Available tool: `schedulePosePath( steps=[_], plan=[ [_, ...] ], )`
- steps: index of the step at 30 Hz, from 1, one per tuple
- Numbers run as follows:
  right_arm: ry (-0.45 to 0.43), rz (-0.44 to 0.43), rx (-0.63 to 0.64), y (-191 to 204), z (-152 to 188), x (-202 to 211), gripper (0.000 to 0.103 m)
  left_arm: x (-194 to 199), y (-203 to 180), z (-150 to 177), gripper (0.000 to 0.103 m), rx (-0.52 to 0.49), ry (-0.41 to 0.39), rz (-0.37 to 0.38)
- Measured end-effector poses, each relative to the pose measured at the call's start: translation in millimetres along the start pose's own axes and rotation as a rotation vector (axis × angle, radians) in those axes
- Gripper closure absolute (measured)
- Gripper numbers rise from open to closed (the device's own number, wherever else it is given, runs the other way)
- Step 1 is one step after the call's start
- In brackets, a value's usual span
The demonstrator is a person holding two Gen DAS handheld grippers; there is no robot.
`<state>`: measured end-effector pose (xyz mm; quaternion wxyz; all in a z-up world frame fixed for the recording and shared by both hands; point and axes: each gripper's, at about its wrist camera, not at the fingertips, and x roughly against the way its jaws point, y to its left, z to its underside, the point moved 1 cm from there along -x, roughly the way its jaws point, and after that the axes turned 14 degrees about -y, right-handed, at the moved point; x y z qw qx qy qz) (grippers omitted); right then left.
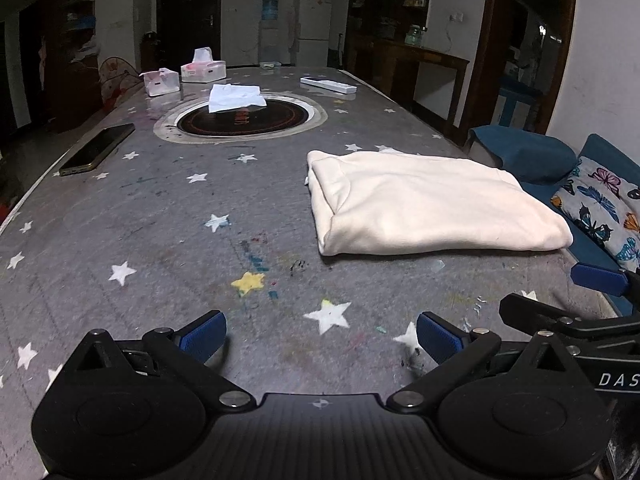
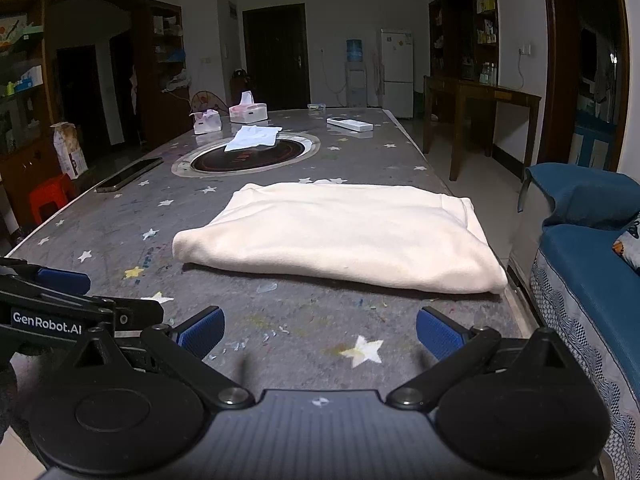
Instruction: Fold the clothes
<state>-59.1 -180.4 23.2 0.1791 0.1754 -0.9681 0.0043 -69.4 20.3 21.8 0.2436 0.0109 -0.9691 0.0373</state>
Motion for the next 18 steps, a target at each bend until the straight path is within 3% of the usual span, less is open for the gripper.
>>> schedulePosePath(
  steps=[18],
  plan=[
    [-0.045, -0.007, 0.007, 12, 2, 28, 0.000, 27, -2, 8, 0.000, 0.006, -0.027, -0.008]
  ],
)
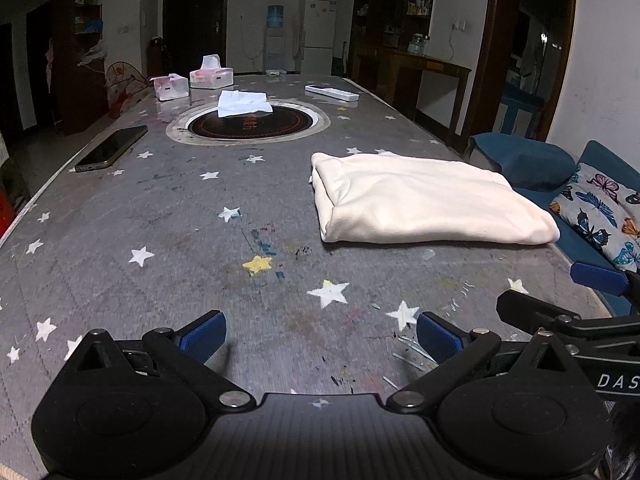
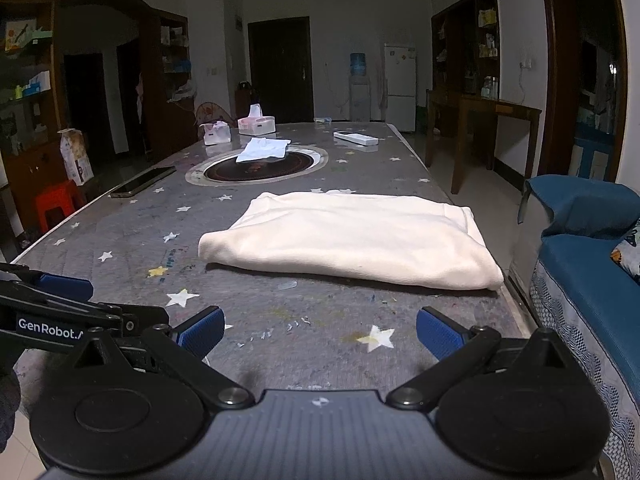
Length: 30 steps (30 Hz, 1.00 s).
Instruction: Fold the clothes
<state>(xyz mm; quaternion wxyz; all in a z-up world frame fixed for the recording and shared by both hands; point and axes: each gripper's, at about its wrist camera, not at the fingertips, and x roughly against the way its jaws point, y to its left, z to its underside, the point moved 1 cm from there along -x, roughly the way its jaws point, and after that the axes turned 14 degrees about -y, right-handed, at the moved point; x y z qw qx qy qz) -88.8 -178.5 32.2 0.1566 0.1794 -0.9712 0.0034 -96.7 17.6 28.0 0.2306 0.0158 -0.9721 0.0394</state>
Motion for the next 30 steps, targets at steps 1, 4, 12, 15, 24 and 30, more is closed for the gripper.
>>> schedulePosePath(
  steps=[1, 4, 12, 15, 24, 30],
  plan=[
    [0.000, 0.000, 0.000, 0, 0, 1, 0.000, 1, -1, 0, 0.000, -0.001, -0.001, 0.001],
    [-0.001, 0.003, -0.004, -1, 1, 3, 0.000, 2, -1, 1, 0.000, -0.002, 0.000, 0.003],
    [0.003, 0.003, -0.008, -1, 3, 2, 0.000, 0, -1, 3, 0.000, -0.002, 0.005, 0.000],
    [0.005, 0.005, -0.010, -2, 4, 1, 0.000, -2, -1, 3, 0.000, -0.004, 0.010, 0.001],
    [0.018, 0.018, -0.032, -9, 4, -9, 0.000, -10, -2, 2, 0.000, -0.018, 0.023, 0.005],
    [0.030, 0.017, -0.040, -11, 3, -15, 0.000, -16, -3, 1, 0.000, -0.026, 0.036, 0.003]
  ],
)
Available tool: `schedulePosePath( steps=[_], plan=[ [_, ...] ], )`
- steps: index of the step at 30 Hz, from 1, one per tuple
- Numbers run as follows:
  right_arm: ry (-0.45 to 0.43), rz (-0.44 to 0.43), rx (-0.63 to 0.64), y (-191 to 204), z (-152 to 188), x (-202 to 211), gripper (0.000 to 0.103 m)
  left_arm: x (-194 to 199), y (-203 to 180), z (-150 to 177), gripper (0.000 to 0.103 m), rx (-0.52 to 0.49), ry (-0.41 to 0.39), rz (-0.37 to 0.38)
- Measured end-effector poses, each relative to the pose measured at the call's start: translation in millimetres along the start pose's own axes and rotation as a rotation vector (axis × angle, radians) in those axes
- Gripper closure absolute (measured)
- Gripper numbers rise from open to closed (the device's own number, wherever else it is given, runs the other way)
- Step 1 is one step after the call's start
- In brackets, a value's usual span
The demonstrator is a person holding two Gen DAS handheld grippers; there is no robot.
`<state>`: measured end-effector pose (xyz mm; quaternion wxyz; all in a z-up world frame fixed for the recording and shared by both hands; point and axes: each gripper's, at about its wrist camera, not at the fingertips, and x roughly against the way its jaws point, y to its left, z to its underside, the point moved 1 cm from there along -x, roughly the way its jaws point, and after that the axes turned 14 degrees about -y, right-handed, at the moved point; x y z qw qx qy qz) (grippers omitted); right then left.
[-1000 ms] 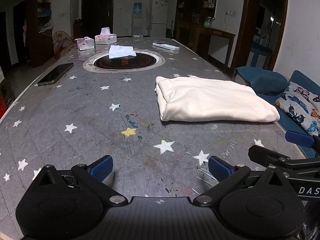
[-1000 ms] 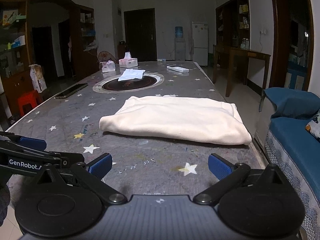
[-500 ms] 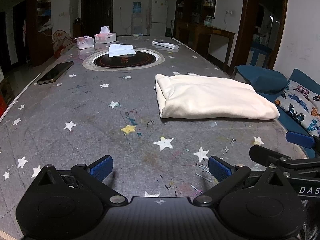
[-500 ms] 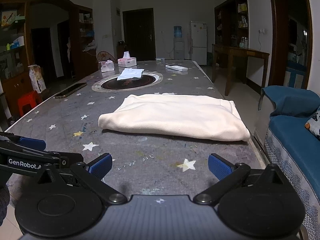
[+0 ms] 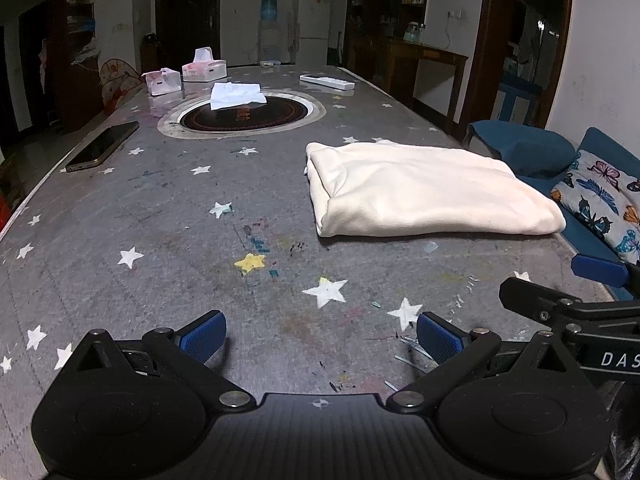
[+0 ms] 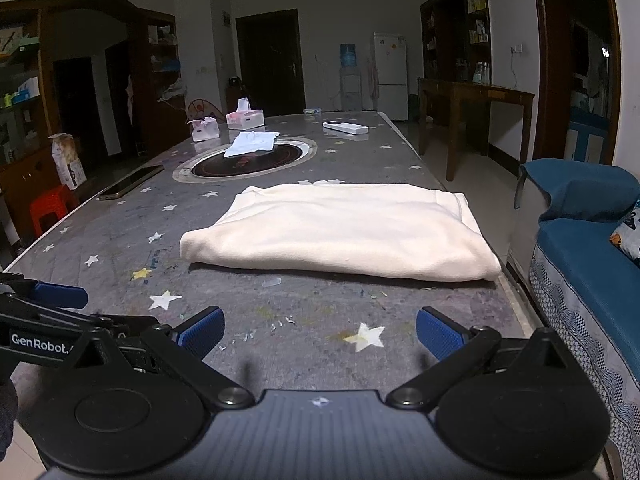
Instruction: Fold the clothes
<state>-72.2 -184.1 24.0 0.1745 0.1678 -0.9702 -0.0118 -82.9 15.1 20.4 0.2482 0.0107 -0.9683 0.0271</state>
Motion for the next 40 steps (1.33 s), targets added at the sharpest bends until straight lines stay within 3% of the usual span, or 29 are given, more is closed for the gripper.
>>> schedulePosePath(
  steps=[40],
  plan=[
    [0.049, 0.032, -0.012, -8, -4, -35, 0.000, -39, 5, -11, 0.000, 0.014, 0.058, 0.007]
  ],
)
